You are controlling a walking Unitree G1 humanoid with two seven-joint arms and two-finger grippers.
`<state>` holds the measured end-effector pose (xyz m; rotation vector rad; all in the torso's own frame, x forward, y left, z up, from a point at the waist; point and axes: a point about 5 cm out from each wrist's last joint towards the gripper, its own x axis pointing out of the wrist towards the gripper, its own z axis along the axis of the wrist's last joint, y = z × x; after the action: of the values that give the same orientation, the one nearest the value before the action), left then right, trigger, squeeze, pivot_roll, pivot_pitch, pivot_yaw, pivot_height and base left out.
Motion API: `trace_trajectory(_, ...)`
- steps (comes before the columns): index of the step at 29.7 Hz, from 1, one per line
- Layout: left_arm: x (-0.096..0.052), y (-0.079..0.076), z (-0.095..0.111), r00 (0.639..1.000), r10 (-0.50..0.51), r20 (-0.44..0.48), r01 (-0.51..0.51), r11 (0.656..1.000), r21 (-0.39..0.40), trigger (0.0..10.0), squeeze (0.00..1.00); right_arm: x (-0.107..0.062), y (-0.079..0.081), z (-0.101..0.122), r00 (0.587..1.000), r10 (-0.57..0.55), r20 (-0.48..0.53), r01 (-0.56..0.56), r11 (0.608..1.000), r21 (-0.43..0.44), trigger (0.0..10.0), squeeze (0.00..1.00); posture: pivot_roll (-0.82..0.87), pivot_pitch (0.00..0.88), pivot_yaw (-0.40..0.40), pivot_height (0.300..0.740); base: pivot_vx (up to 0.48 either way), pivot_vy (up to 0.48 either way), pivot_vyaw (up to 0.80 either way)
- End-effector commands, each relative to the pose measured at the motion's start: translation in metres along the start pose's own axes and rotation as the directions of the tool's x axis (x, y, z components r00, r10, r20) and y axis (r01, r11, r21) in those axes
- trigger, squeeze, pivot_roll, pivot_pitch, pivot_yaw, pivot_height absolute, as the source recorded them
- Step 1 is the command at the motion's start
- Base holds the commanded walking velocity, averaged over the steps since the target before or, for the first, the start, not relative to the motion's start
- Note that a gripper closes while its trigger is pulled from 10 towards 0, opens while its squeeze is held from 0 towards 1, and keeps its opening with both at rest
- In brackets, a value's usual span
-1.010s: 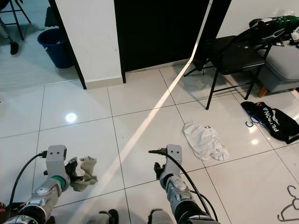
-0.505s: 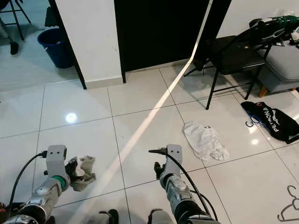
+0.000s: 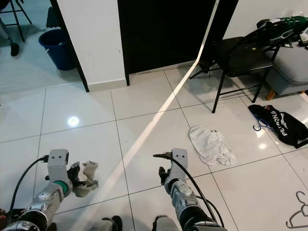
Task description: Hang hanger
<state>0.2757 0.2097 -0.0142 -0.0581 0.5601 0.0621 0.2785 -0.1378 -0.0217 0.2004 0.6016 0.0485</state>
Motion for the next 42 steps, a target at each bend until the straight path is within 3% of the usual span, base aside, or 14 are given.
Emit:
trace_trajectory(1,-0.0020,0.0044,-0.0057,1.000,0.006,-0.023,-0.007,1.000,-0.003,10.0,0.00,-0.0010,-0.0010,-0.0054,1.000,-0.007,-0.023,0.007,1.000,0.018,10.0,0.00,0.03,0.101,0.059,0.740,0.000,0.000,0.00)
trace_trajectory(42,-0.0035,0.0071,-0.0100,0.999,0.008,-0.041,-0.007,1.000,0.014,10.0,0.00,-0.0017,0.0011,-0.0086,1.000,0.004,-0.027,-0.003,1.000,0.029,10.0,0.00,0.04,0.083,0.052,0.740,0.000,0.000,0.00)
